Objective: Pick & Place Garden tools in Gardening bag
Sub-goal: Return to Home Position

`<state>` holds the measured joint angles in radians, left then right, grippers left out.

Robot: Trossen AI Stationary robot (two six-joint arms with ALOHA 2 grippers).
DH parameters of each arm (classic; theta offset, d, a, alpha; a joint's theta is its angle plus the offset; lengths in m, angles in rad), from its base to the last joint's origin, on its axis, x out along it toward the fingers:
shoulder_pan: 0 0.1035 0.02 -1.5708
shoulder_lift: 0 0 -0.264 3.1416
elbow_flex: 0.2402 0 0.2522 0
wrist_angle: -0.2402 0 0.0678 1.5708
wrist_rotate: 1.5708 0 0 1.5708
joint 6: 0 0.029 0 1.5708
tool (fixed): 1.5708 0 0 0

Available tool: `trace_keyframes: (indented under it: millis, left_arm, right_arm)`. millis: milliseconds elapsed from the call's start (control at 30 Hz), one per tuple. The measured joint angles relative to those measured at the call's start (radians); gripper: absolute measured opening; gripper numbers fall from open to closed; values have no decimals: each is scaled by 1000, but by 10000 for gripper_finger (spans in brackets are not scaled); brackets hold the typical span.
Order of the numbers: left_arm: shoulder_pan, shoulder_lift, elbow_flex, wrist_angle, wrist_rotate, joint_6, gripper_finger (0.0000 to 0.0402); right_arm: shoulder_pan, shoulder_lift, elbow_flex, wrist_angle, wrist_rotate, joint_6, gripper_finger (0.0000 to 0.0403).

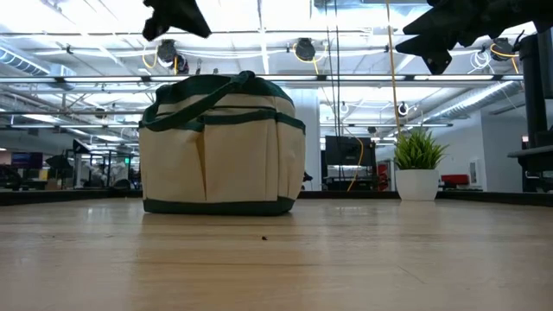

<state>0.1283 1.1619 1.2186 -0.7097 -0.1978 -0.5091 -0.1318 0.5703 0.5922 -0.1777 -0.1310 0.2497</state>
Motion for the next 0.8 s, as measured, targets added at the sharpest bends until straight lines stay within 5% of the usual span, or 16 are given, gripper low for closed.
trace_keyframes:
  millis: [267,600,800]
  left_arm:
    - [-61,-92,0,13,139,-2,15]
    - [-117,-94,0,48,137,6,6]
    - [-142,-97,-11,2,-46,-28,29]
  right_arm:
    - [0,0,0,0,0,-6,155]
    - [0,0,0,1,0,-11,155]
    - [0,0,0,1,0,-35,155]
